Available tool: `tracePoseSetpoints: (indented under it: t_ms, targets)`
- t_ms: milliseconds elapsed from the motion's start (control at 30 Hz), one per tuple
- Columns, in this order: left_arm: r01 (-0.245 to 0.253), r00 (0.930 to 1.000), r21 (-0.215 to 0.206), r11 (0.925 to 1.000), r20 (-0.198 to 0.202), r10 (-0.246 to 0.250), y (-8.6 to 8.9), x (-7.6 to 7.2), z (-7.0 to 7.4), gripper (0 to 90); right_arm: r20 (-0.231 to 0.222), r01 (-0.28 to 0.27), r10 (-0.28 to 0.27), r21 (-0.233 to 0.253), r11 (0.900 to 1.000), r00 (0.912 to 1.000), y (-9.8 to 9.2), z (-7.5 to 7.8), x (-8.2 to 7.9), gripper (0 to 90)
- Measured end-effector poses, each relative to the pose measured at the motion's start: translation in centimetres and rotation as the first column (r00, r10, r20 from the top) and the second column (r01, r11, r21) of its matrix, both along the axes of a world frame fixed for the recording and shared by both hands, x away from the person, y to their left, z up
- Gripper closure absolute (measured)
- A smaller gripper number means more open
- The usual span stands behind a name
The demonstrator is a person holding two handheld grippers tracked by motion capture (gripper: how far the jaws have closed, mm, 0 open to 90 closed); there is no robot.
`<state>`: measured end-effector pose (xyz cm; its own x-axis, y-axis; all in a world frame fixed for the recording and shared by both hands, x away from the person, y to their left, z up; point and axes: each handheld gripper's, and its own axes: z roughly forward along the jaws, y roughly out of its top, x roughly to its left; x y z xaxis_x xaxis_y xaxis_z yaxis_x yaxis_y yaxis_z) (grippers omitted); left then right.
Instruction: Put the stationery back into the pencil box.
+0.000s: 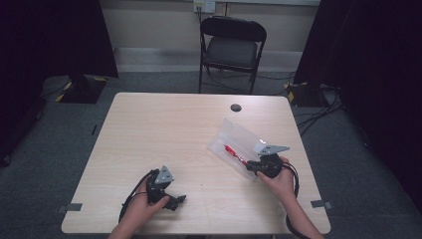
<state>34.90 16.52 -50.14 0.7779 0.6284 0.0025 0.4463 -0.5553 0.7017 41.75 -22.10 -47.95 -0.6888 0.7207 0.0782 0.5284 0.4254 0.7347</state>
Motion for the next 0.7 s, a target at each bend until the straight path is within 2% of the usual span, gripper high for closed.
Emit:
tracePoseSetpoints:
  t_ms: [700]
  targets:
    - [0.0,1.0,-0.002,1.0,0.001,0.0,0.0,0.0,-0.02,0.0,0.003,0.016,-0.016,-0.017,1.0,0.9999,0.17,-0.58,0.18,80.9]
